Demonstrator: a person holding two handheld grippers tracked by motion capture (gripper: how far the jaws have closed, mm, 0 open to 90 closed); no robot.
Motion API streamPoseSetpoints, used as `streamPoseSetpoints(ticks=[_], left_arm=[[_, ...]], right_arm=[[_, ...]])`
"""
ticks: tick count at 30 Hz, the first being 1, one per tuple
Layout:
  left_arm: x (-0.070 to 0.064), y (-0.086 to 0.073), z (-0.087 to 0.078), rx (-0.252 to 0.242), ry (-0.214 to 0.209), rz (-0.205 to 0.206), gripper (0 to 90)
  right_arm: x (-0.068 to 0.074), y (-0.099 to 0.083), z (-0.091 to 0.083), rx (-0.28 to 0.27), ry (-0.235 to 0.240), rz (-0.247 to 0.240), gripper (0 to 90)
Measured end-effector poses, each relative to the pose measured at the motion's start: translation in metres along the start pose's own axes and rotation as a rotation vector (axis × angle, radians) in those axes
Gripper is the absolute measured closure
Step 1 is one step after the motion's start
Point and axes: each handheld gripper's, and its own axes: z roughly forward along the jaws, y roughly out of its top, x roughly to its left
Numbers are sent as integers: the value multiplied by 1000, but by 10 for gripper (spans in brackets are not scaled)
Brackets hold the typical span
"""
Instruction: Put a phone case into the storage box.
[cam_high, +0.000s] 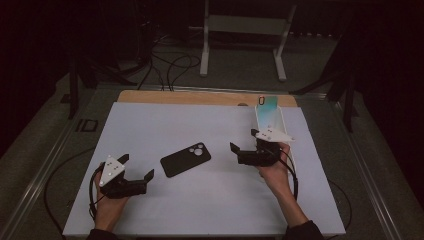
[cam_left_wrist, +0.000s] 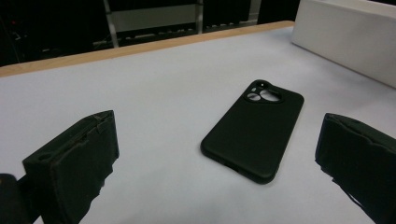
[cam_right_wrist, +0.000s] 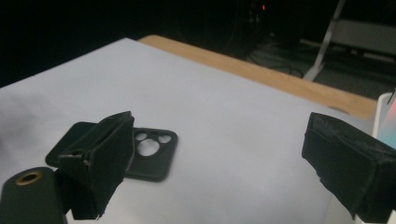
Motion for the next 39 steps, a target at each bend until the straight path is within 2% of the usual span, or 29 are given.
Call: streamPoseSetpoints(ticks=[9,12,20,23,26,29,34,39], left_arm=[[0,6,-3,-9,-8,-5,1],[0,9,-5,-14,-12,0,1],[5,24,-9,-31,-24,9,1],[8,28,-8,-29,-35,9,1],[10,33,-4,-4,-50,16,1],[10,37,3,23,-84,35,1],[9,44,18,57,-101,62,1],[5,51,33,119,-111,97,2]], right_arm=[[11,-23,-11,-19,11,-28,94],[12,-27,-14,-16,13,-28,94],[17,-31,-25,-52,34,-39,94],[17,-39,-26,-42,35,-25,94],[15,-44,-27,-34,24,-18,94],[14,-48,-29,-39,22,-5,94],[12,-51,-31,-46,22,16,93],[10,-53,-31,-46,23,21,93]])
